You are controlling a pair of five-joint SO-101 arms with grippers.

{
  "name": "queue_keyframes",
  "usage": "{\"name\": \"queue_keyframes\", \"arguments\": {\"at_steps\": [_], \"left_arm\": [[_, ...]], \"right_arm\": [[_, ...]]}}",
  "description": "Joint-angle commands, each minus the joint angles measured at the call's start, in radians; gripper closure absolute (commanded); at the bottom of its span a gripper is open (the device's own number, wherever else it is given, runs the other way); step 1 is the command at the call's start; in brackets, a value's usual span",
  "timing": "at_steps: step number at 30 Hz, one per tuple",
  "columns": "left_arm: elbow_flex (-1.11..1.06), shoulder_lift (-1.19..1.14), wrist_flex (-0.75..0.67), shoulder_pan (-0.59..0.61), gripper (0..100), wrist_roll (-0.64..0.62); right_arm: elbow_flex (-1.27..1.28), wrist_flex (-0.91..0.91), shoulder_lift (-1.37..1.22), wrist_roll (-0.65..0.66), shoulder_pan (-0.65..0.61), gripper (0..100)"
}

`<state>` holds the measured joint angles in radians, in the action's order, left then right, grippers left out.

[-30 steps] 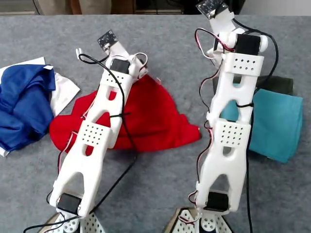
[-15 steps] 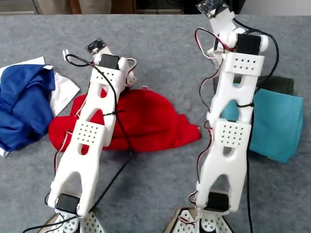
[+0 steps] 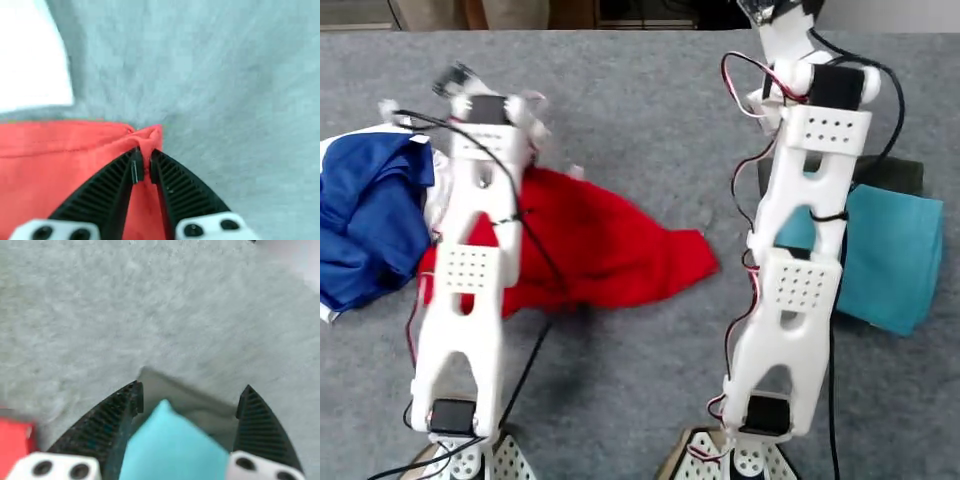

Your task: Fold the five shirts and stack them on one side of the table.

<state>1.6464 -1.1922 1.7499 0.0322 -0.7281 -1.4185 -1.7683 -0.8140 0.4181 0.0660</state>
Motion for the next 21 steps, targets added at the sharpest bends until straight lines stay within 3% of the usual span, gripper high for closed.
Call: {"name": "queue_keyframes", "arguments": {"at_steps": [1, 10, 16, 21], "left_arm": [[0.026, 0.208, 0.011, 0.064, 98, 0.028], [0.026, 0.375, 0.011, 0.264, 98, 0.118], [0.026, 0.389, 0.011, 0.399, 98, 0.201], [0.003, 0.338, 0.011, 0.451, 98, 0.282]], "right_arm": [[0.242, -0.020, 0.203, -0.071, -0.065, 69.1], [0.917, 0.035, 0.458, -0.084, -0.389, 69.1], [0.974, 0.161, 0.372, -0.084, -0.444, 69.1], [0.863, 0.236, 0.202, -0.084, -0.453, 69.1]]}}
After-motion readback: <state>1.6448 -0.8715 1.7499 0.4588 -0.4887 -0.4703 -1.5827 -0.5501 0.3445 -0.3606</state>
